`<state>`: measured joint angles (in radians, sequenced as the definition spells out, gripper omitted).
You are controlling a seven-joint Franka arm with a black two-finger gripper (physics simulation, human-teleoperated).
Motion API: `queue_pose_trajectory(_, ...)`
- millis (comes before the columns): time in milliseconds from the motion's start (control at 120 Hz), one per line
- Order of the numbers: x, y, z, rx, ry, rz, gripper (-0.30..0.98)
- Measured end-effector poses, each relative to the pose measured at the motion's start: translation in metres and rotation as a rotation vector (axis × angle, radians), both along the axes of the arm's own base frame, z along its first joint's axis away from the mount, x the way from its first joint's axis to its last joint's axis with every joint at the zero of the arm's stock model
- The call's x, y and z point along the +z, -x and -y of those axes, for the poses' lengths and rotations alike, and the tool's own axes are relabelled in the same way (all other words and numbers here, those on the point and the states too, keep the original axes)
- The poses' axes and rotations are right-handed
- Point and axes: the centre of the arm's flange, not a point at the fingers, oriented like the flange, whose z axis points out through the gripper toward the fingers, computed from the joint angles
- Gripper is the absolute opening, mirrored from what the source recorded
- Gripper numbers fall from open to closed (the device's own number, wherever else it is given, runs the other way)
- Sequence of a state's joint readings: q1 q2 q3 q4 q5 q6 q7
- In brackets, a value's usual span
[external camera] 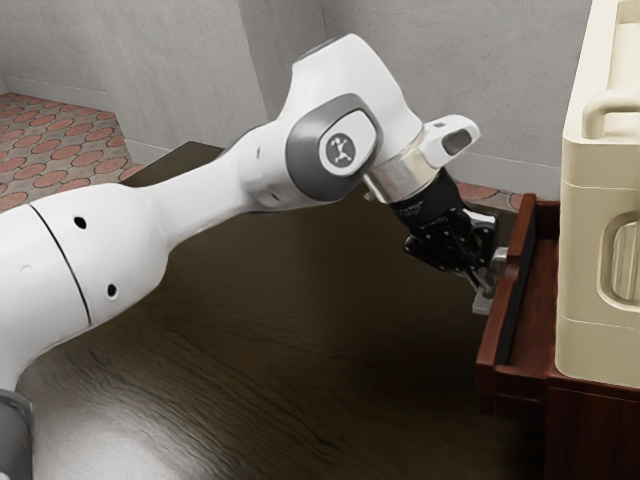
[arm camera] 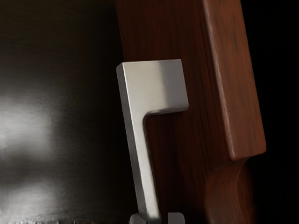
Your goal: Pull the drawer handle with one arm to open the drawer
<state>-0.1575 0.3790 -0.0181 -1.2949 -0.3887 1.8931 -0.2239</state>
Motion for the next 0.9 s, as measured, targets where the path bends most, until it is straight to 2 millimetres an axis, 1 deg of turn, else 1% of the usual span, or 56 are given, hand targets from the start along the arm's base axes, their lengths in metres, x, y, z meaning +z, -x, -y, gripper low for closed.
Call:
queue_pose_trajectory(100, 0.0, 0.004, -0.008, 0.01, -0.012, -0.013, -0.1)
queue_pose_trajectory(192, 0.004, 0.008, -0.018, 0.023, -0.02, -0.02, -0.1)
queue_pose_trajectory(333, 0.01, 0.012, -0.025, 0.031, -0.022, -0.027, -0.1)
queue_pose_trajectory(525, 0.007, 0.013, -0.032, 0.032, -0.04, -0.041, -0.1)
queue_pose_trajectory(900, 0.011, 0.019, -0.057, 0.052, -0.06, -0.048, -0.1)
